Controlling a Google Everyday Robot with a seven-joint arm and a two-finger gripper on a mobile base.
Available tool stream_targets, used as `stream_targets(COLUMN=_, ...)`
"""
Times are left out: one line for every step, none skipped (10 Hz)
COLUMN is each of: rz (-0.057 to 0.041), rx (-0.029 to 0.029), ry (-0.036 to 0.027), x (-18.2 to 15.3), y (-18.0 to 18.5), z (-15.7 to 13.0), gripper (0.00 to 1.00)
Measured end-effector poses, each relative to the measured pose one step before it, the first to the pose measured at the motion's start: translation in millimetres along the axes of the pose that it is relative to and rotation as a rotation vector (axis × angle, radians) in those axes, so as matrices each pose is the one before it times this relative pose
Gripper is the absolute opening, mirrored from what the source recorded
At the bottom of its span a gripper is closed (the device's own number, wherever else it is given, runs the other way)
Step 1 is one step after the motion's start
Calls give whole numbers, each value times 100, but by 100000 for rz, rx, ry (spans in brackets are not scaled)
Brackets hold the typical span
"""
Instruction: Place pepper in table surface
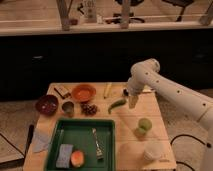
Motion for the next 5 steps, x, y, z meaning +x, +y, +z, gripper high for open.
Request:
stream_targets(rz=-271, rx=-121, ry=-893, x=-226, y=-151, z=339, gripper=80)
stream_targets(rz=-333, rx=-259, ry=-942, x=-246, y=-132, z=376, gripper=80)
stream_targets(rz=-210, rx=-187, ry=-682, x=-182, y=-94, z=335, gripper=80)
stream_targets(rz=-488, rx=-254, ry=-876, x=-303, y=-148, z=468, gripper=80)
stream_targets(rz=-372, rx=-190, ry=-600, x=-203, y=-73, z=315, gripper=80)
